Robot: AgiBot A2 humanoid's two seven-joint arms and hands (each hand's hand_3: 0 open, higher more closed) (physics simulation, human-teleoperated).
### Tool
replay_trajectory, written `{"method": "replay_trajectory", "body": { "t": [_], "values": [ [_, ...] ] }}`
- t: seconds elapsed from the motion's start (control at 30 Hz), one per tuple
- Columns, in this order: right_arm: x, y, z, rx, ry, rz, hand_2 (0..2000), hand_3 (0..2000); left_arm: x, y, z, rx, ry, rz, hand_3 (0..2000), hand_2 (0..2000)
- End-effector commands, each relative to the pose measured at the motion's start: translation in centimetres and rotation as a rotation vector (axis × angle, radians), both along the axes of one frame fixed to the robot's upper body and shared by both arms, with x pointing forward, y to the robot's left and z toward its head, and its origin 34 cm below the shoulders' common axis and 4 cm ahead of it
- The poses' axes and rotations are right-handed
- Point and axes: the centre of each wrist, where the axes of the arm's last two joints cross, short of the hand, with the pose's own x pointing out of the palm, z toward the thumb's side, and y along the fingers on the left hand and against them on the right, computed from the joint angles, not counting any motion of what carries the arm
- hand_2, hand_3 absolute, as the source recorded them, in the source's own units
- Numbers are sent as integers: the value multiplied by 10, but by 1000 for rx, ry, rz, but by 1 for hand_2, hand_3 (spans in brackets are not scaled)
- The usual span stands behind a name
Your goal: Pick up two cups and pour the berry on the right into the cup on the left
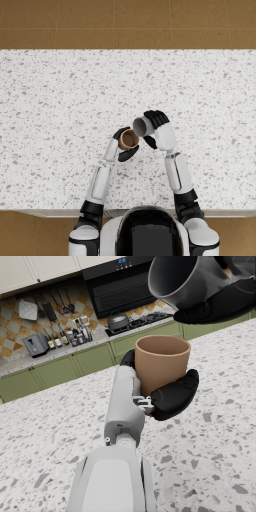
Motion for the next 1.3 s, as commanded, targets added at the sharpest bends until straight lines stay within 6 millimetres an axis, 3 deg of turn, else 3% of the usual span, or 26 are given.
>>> {"method": "replay_trajectory", "body": {
  "t": [0.03, 1.13, 1.17, 1.2, 1.3],
  "values": [
    [-1, 3, 11, -15, -44, -8, 2000, 1280, 3, 1, 8, -12, -24, 9, 1280, 2000],
    [-23, 16, 17, -837, -449, -486, 2000, 1280, 9, -7, 1, -39, 15, 16, 1280, 2000],
    [-21, 12, 21, -1230, -737, -396, 2000, 1280, 9, -7, 1, -40, 16, 16, 1280, 2000],
    [-24, 17, 20, -964, -532, -496, 2000, 1280, 11, -8, 1, -40, 19, 15, 1280, 2000],
    [-29, 19, 20, -1043, -607, -533, 2000, 1280, 12, -9, -1, -40, 28, 13, 1280, 2000]
  ]
}}
